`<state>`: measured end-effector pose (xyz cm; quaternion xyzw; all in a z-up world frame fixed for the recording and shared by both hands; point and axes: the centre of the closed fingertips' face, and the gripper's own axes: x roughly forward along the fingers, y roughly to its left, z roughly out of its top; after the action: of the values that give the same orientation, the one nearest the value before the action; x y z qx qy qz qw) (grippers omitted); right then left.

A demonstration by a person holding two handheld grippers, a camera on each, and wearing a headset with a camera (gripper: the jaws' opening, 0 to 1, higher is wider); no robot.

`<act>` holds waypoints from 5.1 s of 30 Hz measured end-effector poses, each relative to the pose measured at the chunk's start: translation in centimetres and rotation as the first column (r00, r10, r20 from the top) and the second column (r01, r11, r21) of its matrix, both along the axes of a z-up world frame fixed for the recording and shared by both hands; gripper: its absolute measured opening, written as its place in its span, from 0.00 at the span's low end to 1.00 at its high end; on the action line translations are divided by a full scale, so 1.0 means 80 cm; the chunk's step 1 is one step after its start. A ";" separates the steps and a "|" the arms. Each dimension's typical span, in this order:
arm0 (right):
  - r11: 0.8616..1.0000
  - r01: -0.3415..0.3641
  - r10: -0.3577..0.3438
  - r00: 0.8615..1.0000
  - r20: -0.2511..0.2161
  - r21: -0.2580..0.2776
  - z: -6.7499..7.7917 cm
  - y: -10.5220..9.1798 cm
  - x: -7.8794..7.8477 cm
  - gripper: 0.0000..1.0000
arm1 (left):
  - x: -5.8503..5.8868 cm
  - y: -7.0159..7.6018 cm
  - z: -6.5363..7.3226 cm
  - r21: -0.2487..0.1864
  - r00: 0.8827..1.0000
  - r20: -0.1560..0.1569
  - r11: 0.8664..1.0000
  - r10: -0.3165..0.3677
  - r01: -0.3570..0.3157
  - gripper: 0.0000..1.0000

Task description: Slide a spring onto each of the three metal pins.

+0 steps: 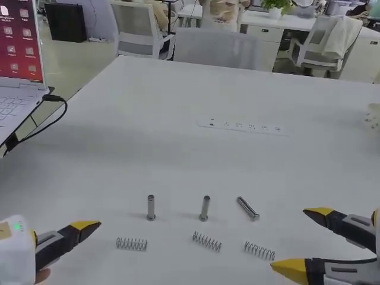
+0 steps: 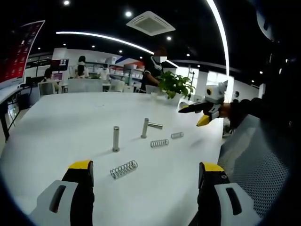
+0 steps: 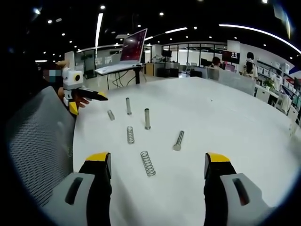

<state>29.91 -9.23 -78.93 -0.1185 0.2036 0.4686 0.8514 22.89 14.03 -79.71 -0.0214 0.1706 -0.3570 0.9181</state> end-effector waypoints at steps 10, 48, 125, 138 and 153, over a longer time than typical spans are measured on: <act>0.999 -0.029 0.030 0.999 0.016 -0.041 0.010 0.012 0.029 0.80 | -0.001 0.002 0.002 0.001 1.000 0.003 1.000 0.009 -0.010 0.89; 0.986 -0.003 -0.017 0.992 -0.121 -0.166 -0.026 0.063 0.120 0.52 | -0.008 0.009 0.007 0.002 0.999 0.007 0.999 0.054 -0.054 0.89; 0.910 0.127 -0.236 0.942 -0.241 -0.394 -0.078 0.061 0.139 0.06 | -0.006 0.005 0.012 -0.013 0.999 0.021 0.999 0.045 -0.044 0.86; 0.922 0.148 -0.235 0.949 -0.212 -0.358 -0.046 0.055 0.116 0.06 | -0.005 -0.002 0.016 -0.012 0.999 0.031 1.000 0.021 -0.021 0.85; 0.929 0.158 -0.229 0.956 -0.185 -0.335 -0.031 0.052 0.100 0.06 | -0.007 -0.005 0.022 -0.007 0.999 0.040 1.000 0.005 -0.005 0.85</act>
<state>37.88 -5.10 -81.43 -0.1799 0.3800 0.3534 0.8357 22.31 13.61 -77.93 -0.0181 0.1510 -0.3557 0.9221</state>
